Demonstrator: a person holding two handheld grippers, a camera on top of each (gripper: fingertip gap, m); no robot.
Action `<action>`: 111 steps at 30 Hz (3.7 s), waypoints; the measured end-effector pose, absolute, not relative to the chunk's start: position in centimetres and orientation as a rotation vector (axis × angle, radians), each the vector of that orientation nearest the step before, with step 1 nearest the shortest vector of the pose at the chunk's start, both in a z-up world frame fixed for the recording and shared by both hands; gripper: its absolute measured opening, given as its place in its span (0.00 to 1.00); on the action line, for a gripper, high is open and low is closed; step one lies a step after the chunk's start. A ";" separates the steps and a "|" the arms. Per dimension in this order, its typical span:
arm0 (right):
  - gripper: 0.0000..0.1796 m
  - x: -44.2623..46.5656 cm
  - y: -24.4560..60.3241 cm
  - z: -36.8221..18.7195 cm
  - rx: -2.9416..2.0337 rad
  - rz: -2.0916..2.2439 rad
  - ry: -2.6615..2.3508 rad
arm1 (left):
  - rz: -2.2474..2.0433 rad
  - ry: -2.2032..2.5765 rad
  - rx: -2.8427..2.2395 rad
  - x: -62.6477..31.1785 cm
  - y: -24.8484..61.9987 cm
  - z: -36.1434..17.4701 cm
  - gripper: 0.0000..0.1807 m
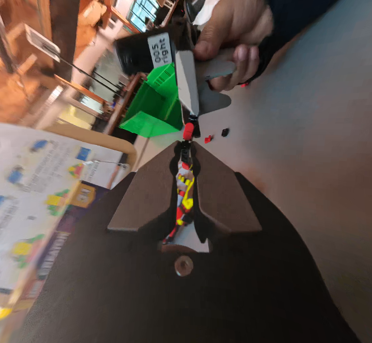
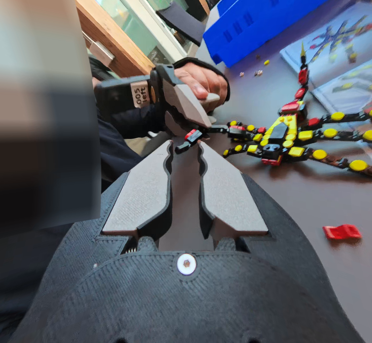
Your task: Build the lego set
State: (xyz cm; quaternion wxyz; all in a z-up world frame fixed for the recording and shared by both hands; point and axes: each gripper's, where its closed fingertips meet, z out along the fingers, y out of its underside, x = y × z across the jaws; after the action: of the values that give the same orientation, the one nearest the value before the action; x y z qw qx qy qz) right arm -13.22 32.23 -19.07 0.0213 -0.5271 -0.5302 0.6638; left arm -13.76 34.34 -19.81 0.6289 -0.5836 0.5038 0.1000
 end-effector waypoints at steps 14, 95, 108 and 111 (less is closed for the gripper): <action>0.02 -13.7 33.2 -18.1 -1.054 1.075 -1.779 | -0.567 0.859 -1.668 -12.9 33.7 -20.0 0.03; 0.01 -13.0 34.0 -15.7 -0.841 0.899 -1.636 | -1.282 0.517 -1.603 -12.8 33.4 -17.2 0.15; 0.02 -12.9 32.3 -16.5 -0.779 0.942 -1.723 | -1.325 0.593 -1.588 -11.4 31.9 -17.2 0.03; 0.01 -12.9 32.7 -16.3 -0.768 0.879 -1.704 | -1.363 0.545 -1.569 -11.6 32.1 -16.8 0.02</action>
State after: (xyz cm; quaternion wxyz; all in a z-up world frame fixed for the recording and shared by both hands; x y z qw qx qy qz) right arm -12.90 32.69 -16.31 0.5124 -0.3193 -0.7086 0.3652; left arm -11.60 32.07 -16.77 0.4762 -0.6421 0.2229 -0.5579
